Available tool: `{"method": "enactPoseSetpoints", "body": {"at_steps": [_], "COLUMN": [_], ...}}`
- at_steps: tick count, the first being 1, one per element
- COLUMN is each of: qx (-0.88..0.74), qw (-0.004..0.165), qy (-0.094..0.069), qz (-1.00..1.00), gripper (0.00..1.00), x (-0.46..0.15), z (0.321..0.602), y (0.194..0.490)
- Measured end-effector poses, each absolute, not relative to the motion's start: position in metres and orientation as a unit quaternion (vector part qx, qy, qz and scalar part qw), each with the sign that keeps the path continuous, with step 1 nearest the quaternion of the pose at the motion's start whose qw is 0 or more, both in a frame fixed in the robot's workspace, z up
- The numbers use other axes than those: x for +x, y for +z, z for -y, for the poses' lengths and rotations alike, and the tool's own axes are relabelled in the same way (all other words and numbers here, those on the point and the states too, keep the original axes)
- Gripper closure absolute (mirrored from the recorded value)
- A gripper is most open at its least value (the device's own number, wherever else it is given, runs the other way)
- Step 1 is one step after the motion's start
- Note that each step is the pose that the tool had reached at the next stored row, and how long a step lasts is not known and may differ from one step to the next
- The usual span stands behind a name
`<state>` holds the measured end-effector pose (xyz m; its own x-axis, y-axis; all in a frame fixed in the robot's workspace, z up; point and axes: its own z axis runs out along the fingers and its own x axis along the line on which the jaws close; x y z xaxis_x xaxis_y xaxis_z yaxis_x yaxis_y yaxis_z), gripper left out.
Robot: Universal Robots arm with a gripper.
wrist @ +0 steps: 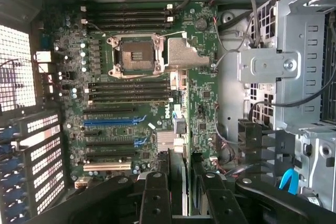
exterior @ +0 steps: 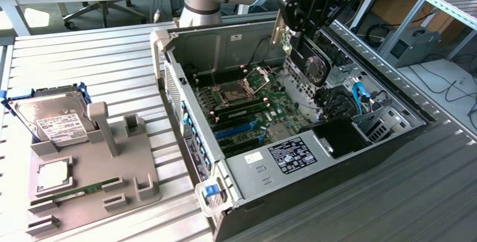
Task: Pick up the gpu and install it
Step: 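Pick up the gpu and move the gpu toward the slot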
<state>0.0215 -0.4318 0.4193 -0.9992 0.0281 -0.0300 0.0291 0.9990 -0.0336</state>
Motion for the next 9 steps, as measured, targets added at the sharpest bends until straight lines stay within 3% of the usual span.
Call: {"method": "enactPoseSetpoints", "body": {"at_steps": [9], "qx": [0.008], "qw": [0.015], "qy": [-0.018], "qz": [-1.000], "gripper": [0.73], "x": [0.0222], "z": [0.4191], "y": [0.4148]}}
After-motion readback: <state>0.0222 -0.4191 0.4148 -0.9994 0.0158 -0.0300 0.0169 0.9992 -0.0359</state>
